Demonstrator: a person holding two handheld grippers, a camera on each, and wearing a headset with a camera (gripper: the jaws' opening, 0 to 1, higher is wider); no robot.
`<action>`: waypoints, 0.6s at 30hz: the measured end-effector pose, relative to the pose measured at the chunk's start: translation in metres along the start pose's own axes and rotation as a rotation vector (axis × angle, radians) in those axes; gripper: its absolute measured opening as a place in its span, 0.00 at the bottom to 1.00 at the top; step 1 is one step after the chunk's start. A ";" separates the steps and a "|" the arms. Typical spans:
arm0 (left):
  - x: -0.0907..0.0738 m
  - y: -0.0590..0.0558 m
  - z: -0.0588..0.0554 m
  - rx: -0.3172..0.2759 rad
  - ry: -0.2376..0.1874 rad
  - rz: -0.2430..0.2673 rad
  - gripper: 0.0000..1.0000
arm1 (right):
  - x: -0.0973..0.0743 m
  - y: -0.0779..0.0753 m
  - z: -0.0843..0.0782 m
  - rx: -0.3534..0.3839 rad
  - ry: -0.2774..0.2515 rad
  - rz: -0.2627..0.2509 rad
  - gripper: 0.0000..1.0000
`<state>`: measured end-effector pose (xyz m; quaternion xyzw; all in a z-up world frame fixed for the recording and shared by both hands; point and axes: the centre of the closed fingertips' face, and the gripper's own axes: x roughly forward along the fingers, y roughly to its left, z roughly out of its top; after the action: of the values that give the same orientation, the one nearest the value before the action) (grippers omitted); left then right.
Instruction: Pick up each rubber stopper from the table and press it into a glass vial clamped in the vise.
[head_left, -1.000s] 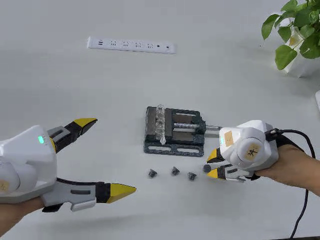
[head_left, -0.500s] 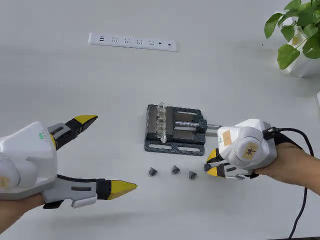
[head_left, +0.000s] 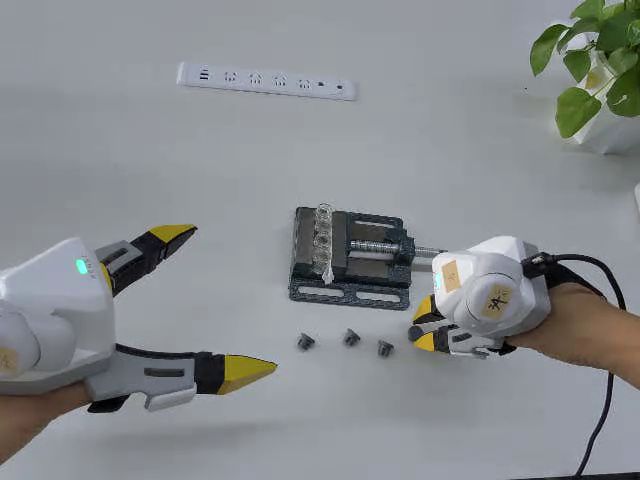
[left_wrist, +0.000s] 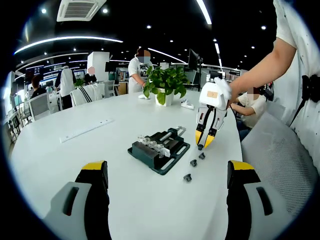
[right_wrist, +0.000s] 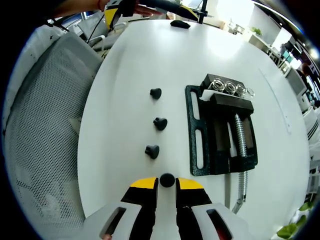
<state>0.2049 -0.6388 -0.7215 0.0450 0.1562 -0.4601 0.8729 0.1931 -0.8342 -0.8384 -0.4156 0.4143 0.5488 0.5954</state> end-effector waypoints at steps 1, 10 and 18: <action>0.000 0.000 0.000 -0.001 0.000 0.001 0.99 | 0.000 0.000 0.000 0.000 0.001 0.000 0.09; 0.000 -0.001 0.000 -0.005 -0.002 0.000 0.99 | -0.001 0.001 0.001 -0.009 0.007 0.006 0.08; 0.001 -0.001 -0.001 -0.007 -0.001 0.000 0.99 | 0.001 -0.001 -0.001 -0.021 0.017 0.022 0.08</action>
<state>0.2043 -0.6398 -0.7225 0.0416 0.1573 -0.4597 0.8730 0.1944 -0.8350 -0.8400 -0.4218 0.4179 0.5560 0.5817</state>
